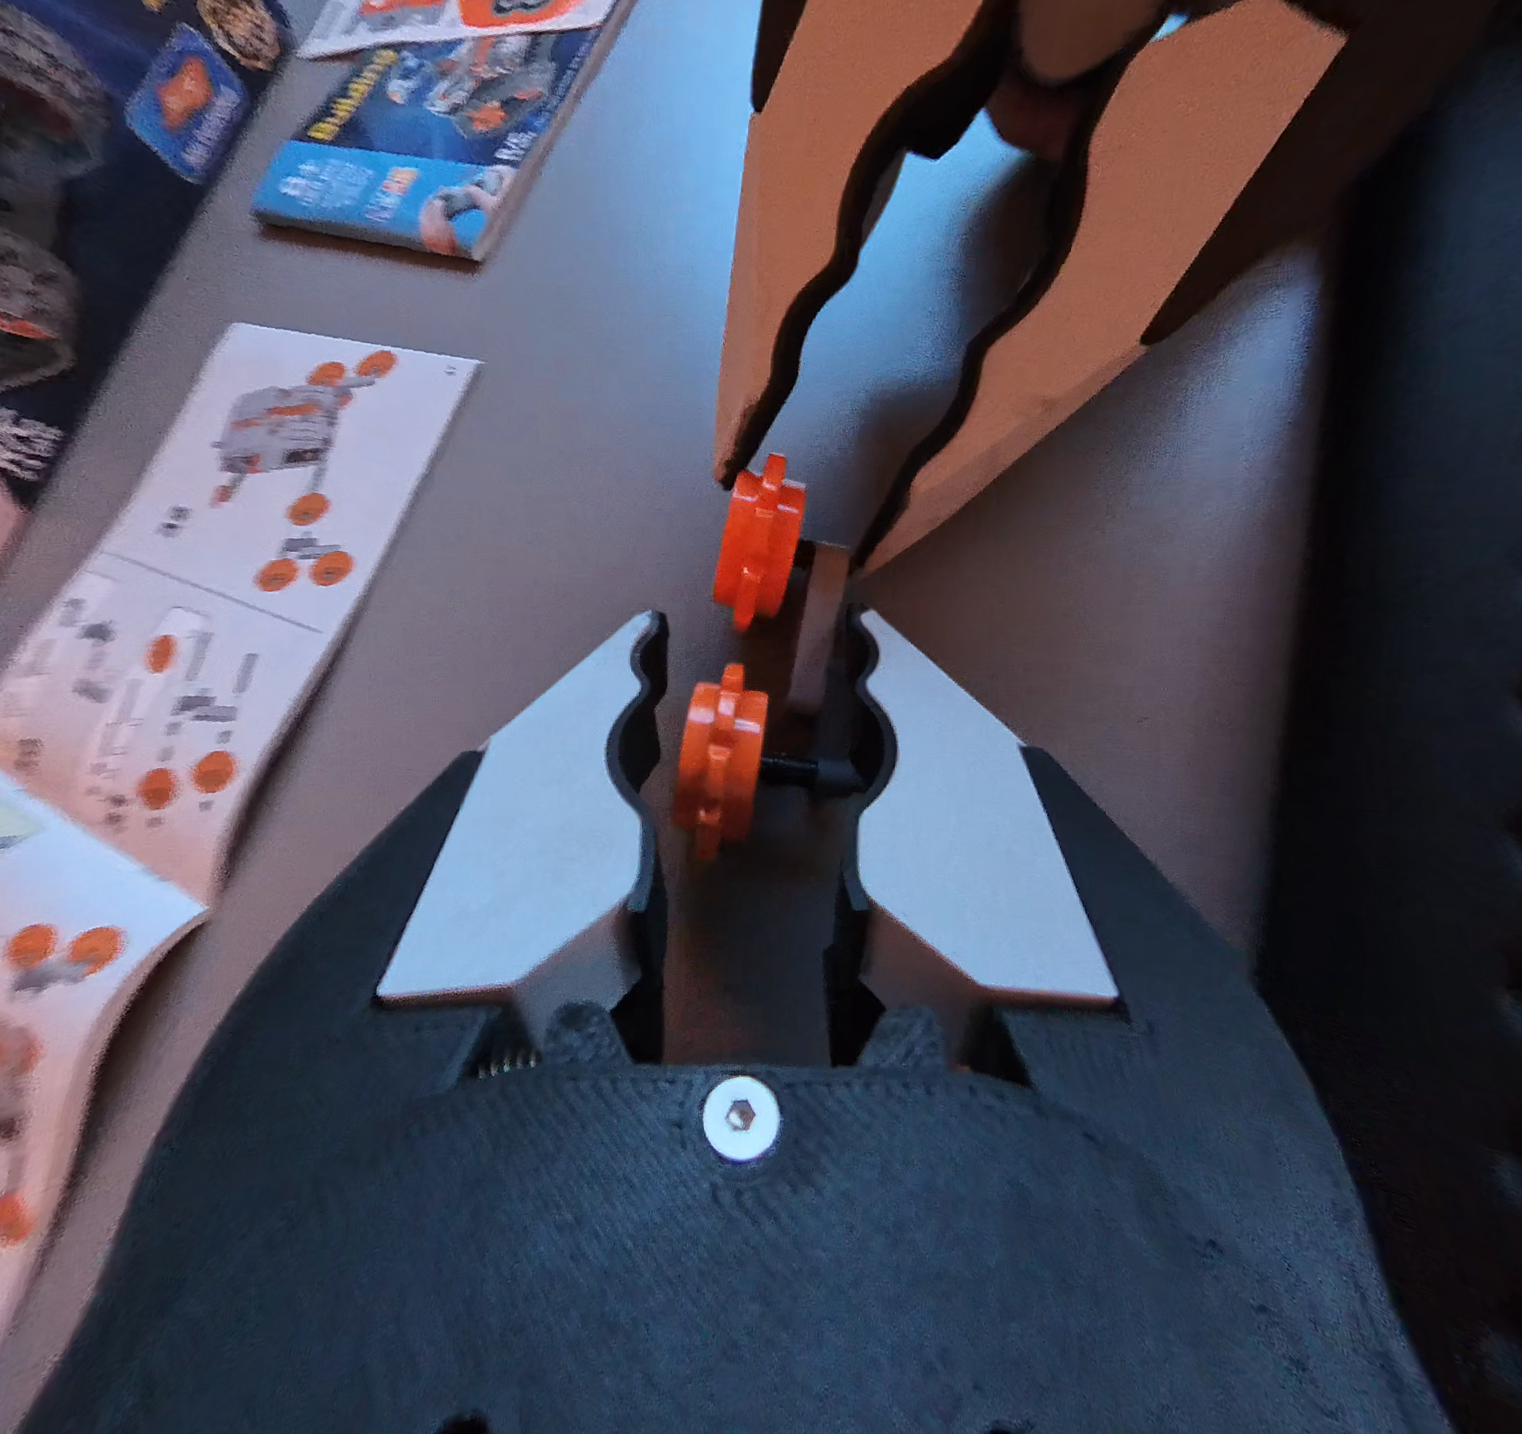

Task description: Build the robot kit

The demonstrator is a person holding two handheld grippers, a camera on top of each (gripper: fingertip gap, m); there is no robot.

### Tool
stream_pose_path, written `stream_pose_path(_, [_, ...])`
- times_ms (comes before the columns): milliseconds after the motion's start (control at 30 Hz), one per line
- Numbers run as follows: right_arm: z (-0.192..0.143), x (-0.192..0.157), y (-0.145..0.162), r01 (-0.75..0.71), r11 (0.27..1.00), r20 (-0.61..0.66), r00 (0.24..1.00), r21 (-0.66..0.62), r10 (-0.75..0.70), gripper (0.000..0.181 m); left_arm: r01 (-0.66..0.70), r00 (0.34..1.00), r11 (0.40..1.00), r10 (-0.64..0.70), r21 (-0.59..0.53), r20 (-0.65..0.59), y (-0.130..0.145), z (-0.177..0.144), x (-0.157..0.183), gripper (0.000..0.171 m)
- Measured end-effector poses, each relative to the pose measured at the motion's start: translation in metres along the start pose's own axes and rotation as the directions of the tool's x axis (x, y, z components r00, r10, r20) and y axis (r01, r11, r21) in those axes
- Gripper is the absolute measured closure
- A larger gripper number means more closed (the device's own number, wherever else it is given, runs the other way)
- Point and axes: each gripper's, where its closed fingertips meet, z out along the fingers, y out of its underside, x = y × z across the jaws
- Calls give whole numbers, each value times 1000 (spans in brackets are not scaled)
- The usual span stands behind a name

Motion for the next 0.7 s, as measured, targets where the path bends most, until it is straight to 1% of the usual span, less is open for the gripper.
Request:
stream_pose_path(67, [-1, 5, 0, -21, 1000, -29, 999, -5, 21, 149, -70, 994, 998, 69, -1, 89, -4, -4, -7, 128])
stream_pose_path(133, [-1, 9, -1, -67, 998, -36, 997, 6, 67, 148, -128, 984, 992, 124, 20, 129, -11, -9, -5, 131])
stream_pose_path(200, [-1, 10, -1, -114, 993, -22, 993, 15, 114, 148, -157, 981, 988, 154, 11, 117, -11, -10, 2, 143])
stream_pose_path(267, [-2, 14, 0, -140, 990, -30, 990, 16, 140, 149, -213, 969, 977, 210, 9, 134, -13, -11, 6, 156])
stream_pose_path(300, [-2, 15, 0, -142, 990, -28, 989, 21, 143, 148, -242, 960, 970, 237, 14, 146, -15, -12, 7, 160])
stream_pose_path(367, [-2, 14, 0, -140, 990, -24, 990, 22, 140, 148, -256, 955, 967, 254, -5, 150, -12, -8, 8, 159])
stream_pose_path(433, [-1, 14, 1, -118, 993, -36, 992, 12, 118, 149, -245, 956, 969, 247, -32, 156, -10, -3, 6, 151])
stream_pose_path(567, [-1, 14, 1, -87, 996, -49, 995, 2, 87, 149, -241, 956, 969, 247, -56, 161, -9, 3, 5, 157])
stream_pose_path(633, [1, 14, 4, -65, 998, -64, 996, -22, 64, 149, -256, 952, 964, 264, -66, 156, -7, 5, 6, 155])
stream_pose_path(700, [2, 13, 4, -28, 999, -71, 997, -33, 25, 149, -282, 942, 957, 290, -74, 167, -6, 4, 5, 161])
